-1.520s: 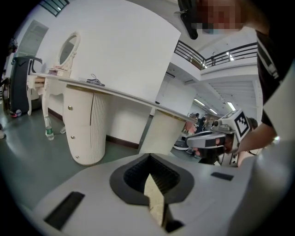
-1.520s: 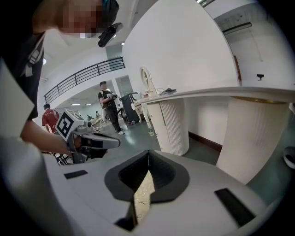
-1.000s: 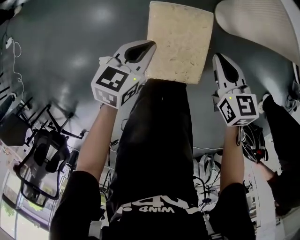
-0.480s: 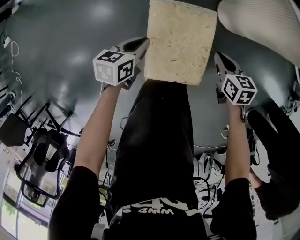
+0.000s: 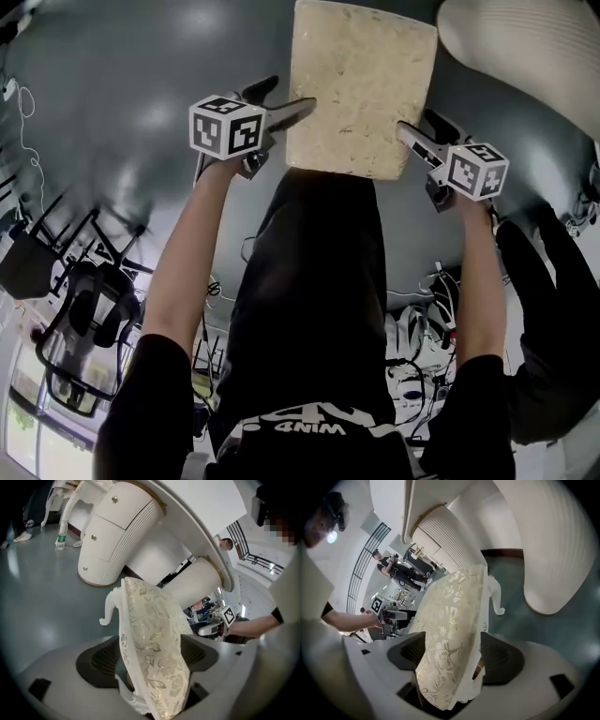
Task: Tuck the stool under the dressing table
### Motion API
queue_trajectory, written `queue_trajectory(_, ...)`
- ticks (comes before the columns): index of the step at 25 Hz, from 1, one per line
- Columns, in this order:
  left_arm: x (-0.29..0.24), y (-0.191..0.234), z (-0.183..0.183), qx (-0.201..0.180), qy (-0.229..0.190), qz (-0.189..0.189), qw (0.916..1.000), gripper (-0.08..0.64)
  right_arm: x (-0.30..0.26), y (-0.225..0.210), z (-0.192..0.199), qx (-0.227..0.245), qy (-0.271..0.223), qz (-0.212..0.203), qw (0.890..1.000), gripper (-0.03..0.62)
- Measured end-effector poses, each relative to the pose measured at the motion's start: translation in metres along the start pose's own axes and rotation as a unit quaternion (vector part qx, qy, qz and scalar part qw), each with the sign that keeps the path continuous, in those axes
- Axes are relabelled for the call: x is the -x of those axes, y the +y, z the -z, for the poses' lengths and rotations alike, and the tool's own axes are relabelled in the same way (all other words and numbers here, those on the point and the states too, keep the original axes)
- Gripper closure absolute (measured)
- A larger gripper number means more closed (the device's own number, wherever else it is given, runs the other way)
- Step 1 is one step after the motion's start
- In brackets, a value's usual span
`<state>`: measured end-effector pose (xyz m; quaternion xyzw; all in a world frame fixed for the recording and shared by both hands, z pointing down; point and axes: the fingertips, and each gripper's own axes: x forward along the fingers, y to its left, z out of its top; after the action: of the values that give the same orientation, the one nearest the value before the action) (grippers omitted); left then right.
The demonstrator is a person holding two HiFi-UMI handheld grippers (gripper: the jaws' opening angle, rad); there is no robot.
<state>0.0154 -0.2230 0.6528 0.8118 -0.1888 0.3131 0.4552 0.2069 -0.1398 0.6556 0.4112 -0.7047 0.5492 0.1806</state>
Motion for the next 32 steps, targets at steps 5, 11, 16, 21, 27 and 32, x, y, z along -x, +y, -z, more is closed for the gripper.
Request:
queue_trajectory(5, -0.026, 0.011, 0.017, 0.030, 0.023, 0.025, 0.9990, 0.163, -0.020, -0.013, 0.015, -0.028, 0.022, -0.023, 0.999, 0.244)
queue_trajectory(11, -0.036, 0.006, 0.016, 0.046, 0.029, 0.063, 0.9966, 0.161, -0.027, -0.008, 0.016, -0.054, 0.026, -0.064, 0.996, 0.244)
queue_trajectory(16, -0.037, 0.003, 0.015, 0.040, 0.029, 0.075, 0.9959, 0.160, -0.027, -0.006, 0.016, -0.046, 0.029, -0.072, 0.996, 0.244)
queue_trajectory(21, -0.029, 0.001, 0.010, 0.036, 0.038, 0.031, 0.9982, 0.207, -0.024, -0.006, 0.013, -0.064, 0.023, -0.048, 0.996, 0.245)
queue_trajectory(27, -0.021, -0.001, 0.003, 0.047, 0.038, 0.022, 0.9979, 0.227, -0.016, -0.001, 0.004, -0.065, -0.005, -0.044, 0.997, 0.255)
queue_trajectory(32, -0.007, -0.012, -0.010, 0.029, 0.049, 0.009, 0.9983, 0.227, -0.006, 0.011, 0.000, -0.077, -0.029, -0.048, 0.995, 0.256)
